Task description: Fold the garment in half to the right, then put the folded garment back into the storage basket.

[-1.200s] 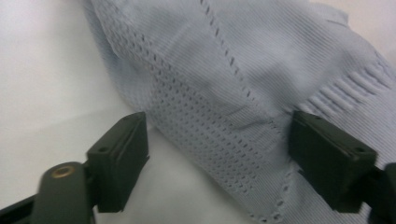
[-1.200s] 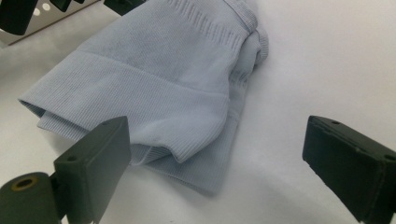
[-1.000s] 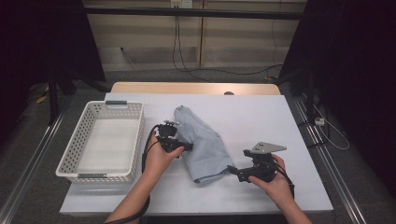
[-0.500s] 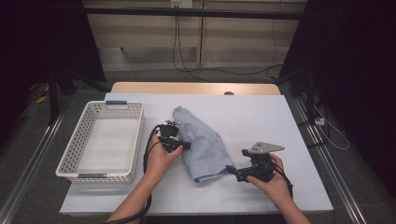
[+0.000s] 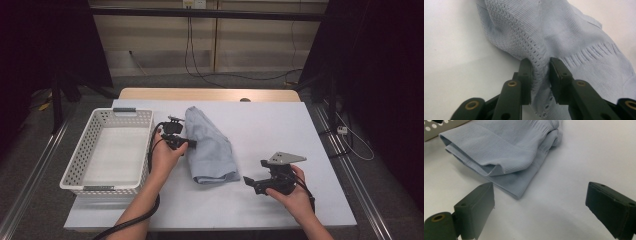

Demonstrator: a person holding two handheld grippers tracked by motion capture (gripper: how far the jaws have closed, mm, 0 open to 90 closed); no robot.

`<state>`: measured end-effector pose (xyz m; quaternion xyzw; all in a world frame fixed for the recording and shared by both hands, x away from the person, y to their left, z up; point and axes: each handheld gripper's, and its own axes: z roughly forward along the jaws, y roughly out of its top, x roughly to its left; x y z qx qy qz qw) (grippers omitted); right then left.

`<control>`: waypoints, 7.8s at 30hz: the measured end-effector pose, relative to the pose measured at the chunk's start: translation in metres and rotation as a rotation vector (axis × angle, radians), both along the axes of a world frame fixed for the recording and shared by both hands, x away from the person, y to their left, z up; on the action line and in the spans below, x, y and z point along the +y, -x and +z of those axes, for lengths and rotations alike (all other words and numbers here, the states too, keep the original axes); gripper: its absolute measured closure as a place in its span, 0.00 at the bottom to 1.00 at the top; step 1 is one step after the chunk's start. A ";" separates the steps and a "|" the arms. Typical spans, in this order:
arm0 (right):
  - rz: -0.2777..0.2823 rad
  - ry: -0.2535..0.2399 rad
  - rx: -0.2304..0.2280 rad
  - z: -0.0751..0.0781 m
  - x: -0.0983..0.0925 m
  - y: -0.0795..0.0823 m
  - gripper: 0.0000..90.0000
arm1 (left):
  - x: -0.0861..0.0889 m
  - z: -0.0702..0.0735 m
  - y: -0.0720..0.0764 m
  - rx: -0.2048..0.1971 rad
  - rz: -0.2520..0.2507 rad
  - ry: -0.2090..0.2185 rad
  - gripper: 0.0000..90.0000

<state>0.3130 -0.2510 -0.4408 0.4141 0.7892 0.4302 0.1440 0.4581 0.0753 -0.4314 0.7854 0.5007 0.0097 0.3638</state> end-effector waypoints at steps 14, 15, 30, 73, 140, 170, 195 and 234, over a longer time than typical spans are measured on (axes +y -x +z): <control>0.006 -0.001 -0.008 0.003 0.001 0.003 0.09 | 0.006 0.020 0.017 -0.029 0.042 0.032 0.43; 0.005 0.000 -0.009 0.003 0.000 0.003 0.09 | 0.006 0.020 0.018 -0.023 0.040 0.039 0.41; 0.014 0.006 -0.008 0.002 0.004 0.004 0.09 | -0.005 0.003 0.027 -0.009 0.034 -0.008 0.26; 0.040 -0.003 -0.003 0.001 0.011 -0.002 0.09 | -0.016 -0.018 0.023 0.084 0.075 0.117 0.81; 0.054 -0.046 -0.027 0.005 0.010 -0.002 0.03 | 0.011 0.110 -0.007 0.171 -0.126 -0.166 0.82; 0.062 -0.052 -0.023 0.005 0.012 -0.004 0.03 | 0.021 0.133 -0.012 0.192 -0.158 -0.206 0.82; 0.059 -0.056 -0.031 0.006 0.005 0.003 0.03 | 0.024 0.159 -0.016 0.179 -0.153 -0.262 0.82; 0.056 -0.059 -0.032 0.007 0.000 0.004 0.03 | 0.025 0.183 -0.040 0.144 -0.135 -0.311 0.82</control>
